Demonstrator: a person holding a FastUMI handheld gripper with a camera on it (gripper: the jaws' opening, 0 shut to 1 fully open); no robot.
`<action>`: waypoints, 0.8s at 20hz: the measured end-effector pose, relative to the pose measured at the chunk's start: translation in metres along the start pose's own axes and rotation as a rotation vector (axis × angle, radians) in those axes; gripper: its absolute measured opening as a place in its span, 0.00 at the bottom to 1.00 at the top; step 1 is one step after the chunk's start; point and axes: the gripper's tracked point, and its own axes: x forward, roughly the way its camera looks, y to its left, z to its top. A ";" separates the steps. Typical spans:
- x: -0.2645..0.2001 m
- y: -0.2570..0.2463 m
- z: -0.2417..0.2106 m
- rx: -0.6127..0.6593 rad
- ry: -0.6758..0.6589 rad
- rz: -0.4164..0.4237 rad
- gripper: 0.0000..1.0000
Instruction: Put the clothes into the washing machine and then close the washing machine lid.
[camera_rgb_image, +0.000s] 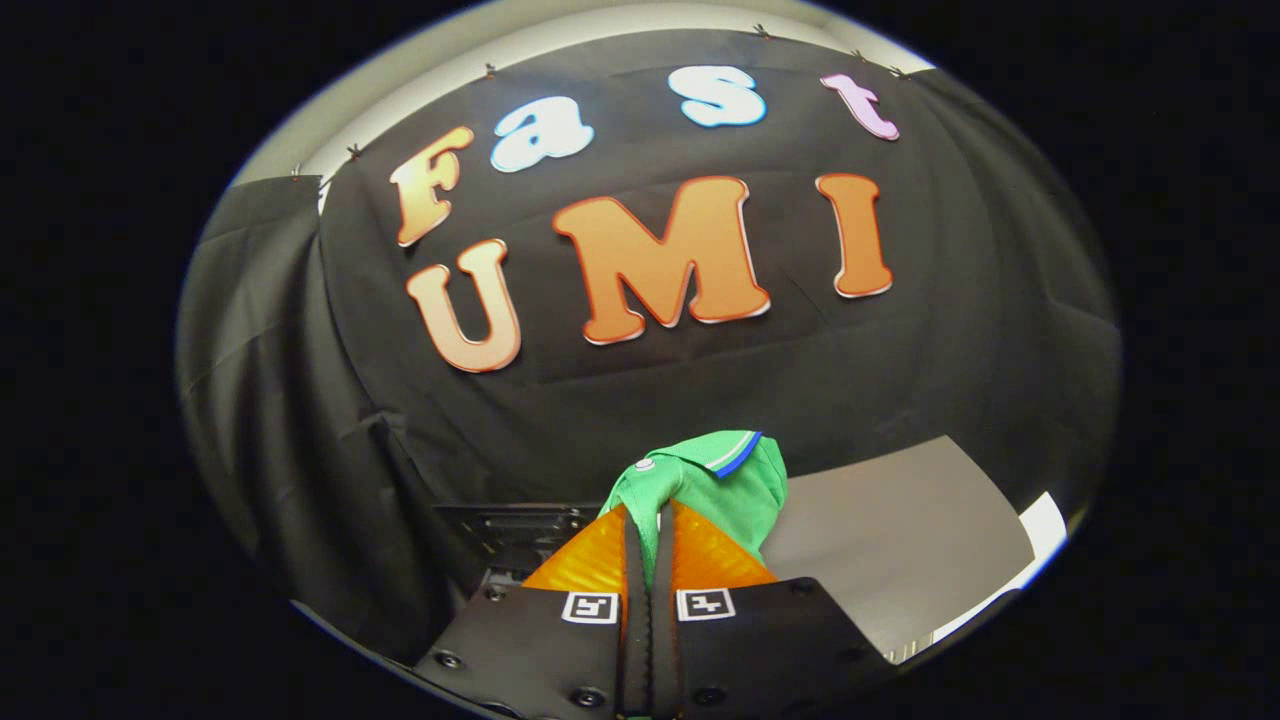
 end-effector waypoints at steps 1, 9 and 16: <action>-0.003 0.020 0.002 0.006 -0.014 0.031 0.08; 0.009 0.152 -0.059 0.083 0.033 0.198 0.08; 0.078 0.186 -0.163 0.105 0.195 0.178 0.08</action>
